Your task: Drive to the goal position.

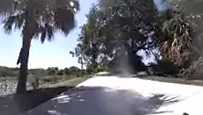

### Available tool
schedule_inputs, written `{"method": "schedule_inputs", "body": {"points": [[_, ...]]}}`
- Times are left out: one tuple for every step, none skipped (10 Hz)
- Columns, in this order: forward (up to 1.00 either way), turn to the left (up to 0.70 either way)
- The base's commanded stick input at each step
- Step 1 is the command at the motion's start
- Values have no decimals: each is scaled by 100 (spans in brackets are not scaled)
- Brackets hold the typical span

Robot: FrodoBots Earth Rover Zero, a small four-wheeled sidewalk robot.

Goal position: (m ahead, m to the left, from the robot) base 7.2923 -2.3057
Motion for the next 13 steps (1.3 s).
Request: {"method": "schedule_inputs", "body": {"points": [[70,-2],[70,-13],[70,-14],[70,-14],[70,-14],[70,-14],[70,-14],[70,-14],[70,-14],[70,-14],[70,-14],[70,-14],[70,-14]]}}
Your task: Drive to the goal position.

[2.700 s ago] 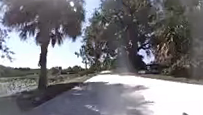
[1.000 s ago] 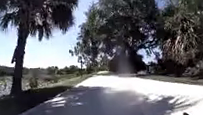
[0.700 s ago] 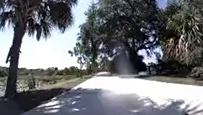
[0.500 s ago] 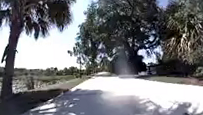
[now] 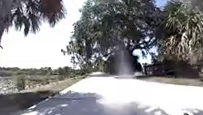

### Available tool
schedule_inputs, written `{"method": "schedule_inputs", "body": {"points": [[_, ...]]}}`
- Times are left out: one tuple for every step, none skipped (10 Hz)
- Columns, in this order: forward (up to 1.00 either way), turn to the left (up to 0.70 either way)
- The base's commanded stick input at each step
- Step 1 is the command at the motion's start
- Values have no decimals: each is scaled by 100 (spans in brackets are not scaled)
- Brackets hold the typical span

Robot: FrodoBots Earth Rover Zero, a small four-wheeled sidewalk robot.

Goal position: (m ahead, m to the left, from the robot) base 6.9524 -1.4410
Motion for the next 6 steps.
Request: {"method": "schedule_inputs", "body": {"points": [[70,-14],[70,-14],[70,-10],[70,0],[70,0],[70,0]]}}
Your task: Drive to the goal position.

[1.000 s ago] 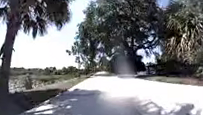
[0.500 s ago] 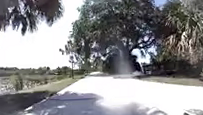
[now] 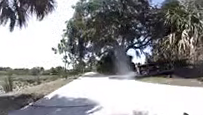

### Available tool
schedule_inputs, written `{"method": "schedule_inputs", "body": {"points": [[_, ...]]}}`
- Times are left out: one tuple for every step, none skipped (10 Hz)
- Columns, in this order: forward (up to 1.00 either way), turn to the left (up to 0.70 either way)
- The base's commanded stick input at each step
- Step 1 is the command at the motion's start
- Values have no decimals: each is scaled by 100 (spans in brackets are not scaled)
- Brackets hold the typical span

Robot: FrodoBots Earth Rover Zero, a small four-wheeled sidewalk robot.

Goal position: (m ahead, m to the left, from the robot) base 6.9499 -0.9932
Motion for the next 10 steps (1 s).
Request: {"method": "schedule_inputs", "body": {"points": [[70,0],[70,0],[70,0],[70,1],[70,5],[70,11],[70,14],[70,14],[70,12],[70,0]]}}
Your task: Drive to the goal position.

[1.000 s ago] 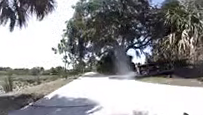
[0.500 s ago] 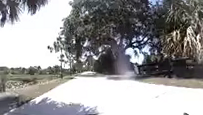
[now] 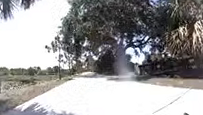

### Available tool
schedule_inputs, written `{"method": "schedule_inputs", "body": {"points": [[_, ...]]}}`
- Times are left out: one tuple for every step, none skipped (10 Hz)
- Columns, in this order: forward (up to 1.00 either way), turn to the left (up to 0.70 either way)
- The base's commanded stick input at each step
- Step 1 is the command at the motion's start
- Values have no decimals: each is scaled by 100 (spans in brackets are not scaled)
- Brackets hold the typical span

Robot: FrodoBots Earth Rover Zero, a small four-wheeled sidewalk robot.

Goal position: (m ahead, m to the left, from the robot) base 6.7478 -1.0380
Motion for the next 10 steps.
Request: {"method": "schedule_inputs", "body": {"points": [[70,0],[70,0],[70,0],[70,0],[70,0],[70,0],[70,0],[70,0],[70,0],[70,0]]}}
